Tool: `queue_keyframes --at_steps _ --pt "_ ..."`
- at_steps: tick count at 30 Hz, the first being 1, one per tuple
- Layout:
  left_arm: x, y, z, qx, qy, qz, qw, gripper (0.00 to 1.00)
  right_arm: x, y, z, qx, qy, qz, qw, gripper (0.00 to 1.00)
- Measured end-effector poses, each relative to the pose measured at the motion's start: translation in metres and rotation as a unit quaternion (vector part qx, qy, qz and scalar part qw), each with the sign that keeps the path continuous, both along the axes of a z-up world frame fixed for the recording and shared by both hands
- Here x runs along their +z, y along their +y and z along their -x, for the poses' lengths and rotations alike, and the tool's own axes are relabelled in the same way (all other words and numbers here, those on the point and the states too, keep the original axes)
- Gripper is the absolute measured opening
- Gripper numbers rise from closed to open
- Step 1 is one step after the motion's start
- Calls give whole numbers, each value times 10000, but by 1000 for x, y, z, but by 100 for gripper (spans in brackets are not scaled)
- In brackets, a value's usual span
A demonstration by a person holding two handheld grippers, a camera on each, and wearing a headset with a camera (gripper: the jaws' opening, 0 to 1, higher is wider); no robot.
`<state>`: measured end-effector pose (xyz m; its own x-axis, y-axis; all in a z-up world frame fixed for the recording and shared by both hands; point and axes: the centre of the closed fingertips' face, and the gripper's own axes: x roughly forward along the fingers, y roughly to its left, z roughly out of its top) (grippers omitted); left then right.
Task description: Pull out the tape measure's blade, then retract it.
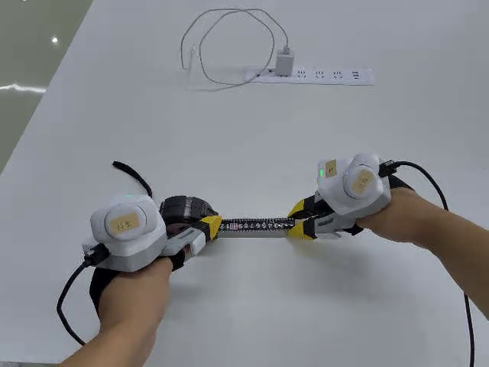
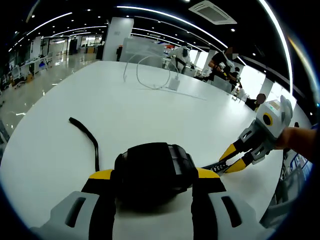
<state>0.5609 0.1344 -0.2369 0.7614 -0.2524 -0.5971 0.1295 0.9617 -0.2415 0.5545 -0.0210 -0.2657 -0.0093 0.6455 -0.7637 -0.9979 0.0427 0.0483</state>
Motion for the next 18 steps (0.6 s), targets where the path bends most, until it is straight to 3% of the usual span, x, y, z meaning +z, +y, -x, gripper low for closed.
queue_keyframes --at_steps 18 --pt "-1 0 -1 3 11 18 10000 57 0 20 1 9 47 -143 9999 10"
